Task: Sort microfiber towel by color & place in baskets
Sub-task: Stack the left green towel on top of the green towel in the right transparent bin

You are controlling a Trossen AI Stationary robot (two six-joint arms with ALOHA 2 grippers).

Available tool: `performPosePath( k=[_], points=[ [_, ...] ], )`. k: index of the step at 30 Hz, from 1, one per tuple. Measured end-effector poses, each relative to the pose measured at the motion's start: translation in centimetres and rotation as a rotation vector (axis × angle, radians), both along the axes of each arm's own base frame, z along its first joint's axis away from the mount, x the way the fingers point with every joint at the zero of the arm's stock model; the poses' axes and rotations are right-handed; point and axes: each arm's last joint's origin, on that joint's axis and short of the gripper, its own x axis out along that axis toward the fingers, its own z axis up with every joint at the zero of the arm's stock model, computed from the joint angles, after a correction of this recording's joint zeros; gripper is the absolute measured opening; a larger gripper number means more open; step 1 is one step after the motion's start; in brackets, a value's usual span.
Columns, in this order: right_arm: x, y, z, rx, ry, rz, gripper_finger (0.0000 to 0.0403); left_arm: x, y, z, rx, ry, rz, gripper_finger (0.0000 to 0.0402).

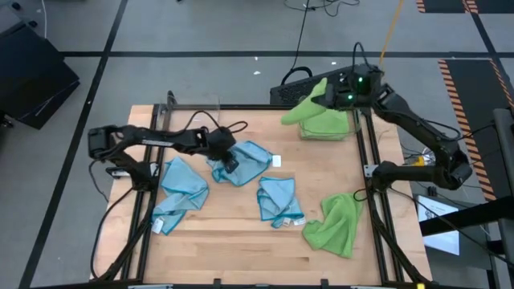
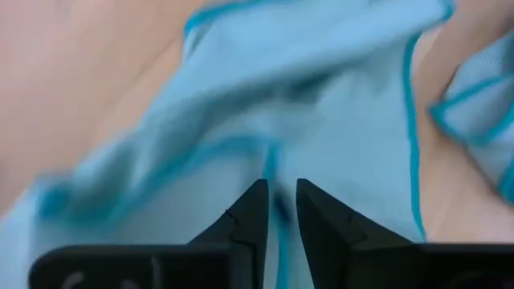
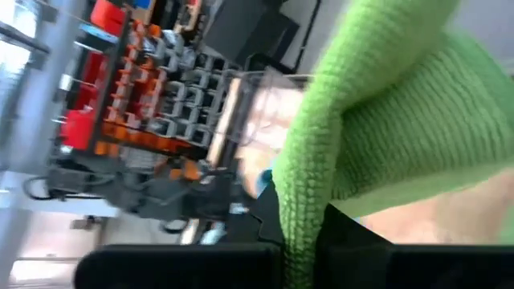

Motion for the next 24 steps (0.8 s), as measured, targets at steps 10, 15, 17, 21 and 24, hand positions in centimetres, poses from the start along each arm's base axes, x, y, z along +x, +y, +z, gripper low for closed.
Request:
performPosePath(
  k=[10, 15, 17, 21, 24],
  points=[
    [-2.6, -2.8, 0.2, -0.036, 0.107, 0.072, 0.0001, -3.1, -1.1, 2.6, 0.007, 0.097, 0.072, 0.0060],
    [-3.3, -4.9, 0.6, -0.143, 0.123, 0.119, 0.0002, -3.3, -1.1, 3.3, 0.000, 0.053, 0.104, 0.0060],
    [-3.6, -5.7, 0.3, -0.155, 0.142, 0.142, 0.0002, -3.3, -1.1, 3.5, -0.014, 0.037, 0.134, 0.0060],
    [-4.3, -6.4, -1.0, -0.128, 0.228, 0.205, 0.0003, -3.2, -1.4, 3.4, -0.045, 0.030, 0.165, 0.0060],
    [-4.5, -6.6, -1.9, -0.139, 0.281, 0.274, 0.0003, -3.1, -1.8, 3.4, -0.052, 0.029, 0.158, 0.0060]
  ],
)
